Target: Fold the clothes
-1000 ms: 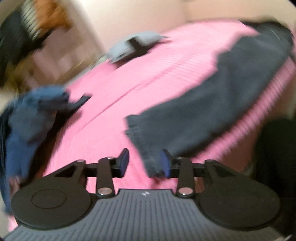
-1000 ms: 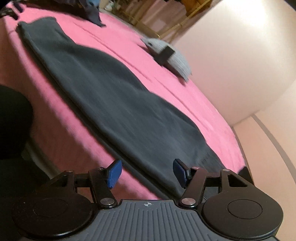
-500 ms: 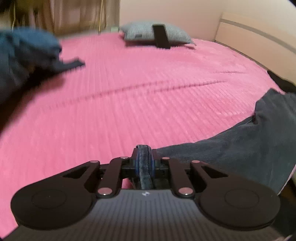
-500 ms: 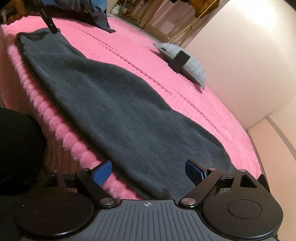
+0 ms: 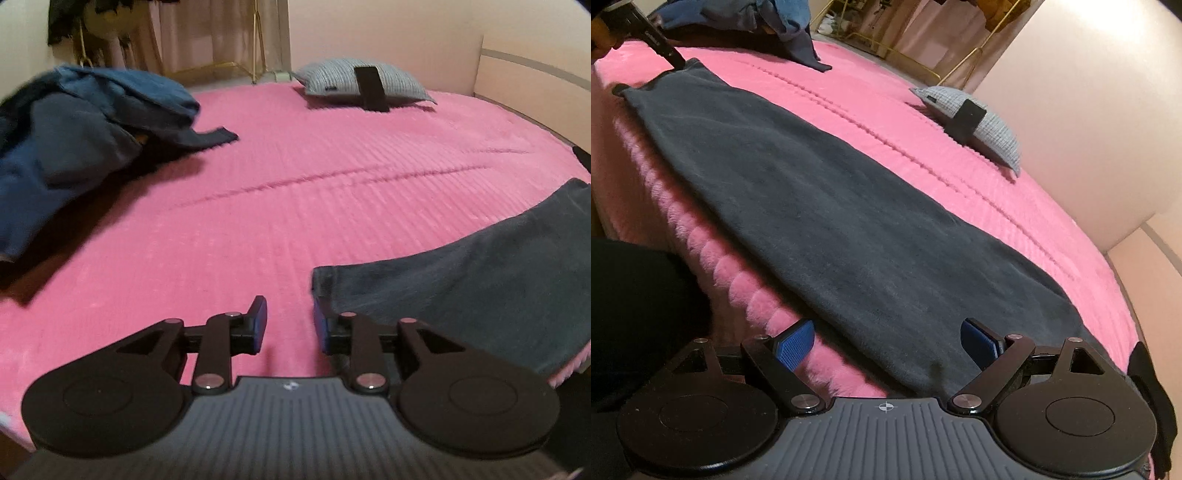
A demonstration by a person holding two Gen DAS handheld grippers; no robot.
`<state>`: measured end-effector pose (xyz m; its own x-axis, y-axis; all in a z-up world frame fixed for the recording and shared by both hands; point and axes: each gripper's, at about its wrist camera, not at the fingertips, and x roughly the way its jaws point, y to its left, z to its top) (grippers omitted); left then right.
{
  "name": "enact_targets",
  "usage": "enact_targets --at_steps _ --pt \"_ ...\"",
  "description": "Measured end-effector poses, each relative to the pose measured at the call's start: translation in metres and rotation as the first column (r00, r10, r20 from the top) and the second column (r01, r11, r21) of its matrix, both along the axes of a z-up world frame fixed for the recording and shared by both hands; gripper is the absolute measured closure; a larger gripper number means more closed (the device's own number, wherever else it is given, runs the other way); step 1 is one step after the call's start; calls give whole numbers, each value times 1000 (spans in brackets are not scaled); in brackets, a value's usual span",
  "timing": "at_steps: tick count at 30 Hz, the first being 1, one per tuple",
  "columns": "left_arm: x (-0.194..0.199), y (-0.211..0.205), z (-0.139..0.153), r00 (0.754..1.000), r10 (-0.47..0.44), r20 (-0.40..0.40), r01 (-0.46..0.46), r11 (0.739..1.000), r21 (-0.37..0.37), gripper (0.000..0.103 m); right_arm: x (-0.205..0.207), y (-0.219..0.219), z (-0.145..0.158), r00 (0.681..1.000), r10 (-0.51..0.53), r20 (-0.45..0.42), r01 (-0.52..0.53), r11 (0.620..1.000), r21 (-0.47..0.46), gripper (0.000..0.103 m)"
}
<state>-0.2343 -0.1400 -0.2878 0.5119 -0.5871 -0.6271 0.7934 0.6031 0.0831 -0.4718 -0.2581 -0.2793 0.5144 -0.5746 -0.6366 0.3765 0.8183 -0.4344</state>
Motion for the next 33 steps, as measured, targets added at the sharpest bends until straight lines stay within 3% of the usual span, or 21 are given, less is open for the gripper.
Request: enact_targets --at_steps 2,4,8,9,11,16,20,24,27,29,33 --pt "-14 7 7 999 -33 39 33 999 7 81 -9 -11 -1 998 -59 39 56 996 69 15" --pt "-28 1 -1 995 -95 17 95 994 47 79 -21 -26 -2 985 -148 95 130 977 170 15" --pt "-55 -14 -18 976 -217 -36 220 967 126 78 -50 -58 -4 920 -344 186 264 898 351 15" --pt "-62 -17 -22 968 -246 -51 251 957 144 79 -54 -63 -2 910 -369 186 285 887 364 15" --pt "-73 -28 -17 959 -282 -3 279 945 171 79 -59 -69 6 899 -403 173 321 873 367 15" --pt "-81 -81 27 918 -395 32 389 913 121 72 -85 -85 37 847 -471 246 375 858 351 15" --pt "-87 -168 54 844 -537 -4 536 842 62 62 -114 -118 52 773 -552 312 422 815 396 15" --pt "-99 -286 54 738 -669 -85 670 742 -17 60 -128 -164 59 785 -530 321 420 836 354 15" --pt "-112 -385 43 666 -727 -168 723 684 -94 60 -135 -219 57 807 -509 300 419 851 316 15" --pt "-119 -438 36 627 -744 -229 737 663 -134 60 -141 -259 53 803 -521 289 427 842 330 15" --pt "-129 -532 17 557 -739 -379 751 643 -150 60 -154 -310 47 787 -567 244 461 803 377 15"
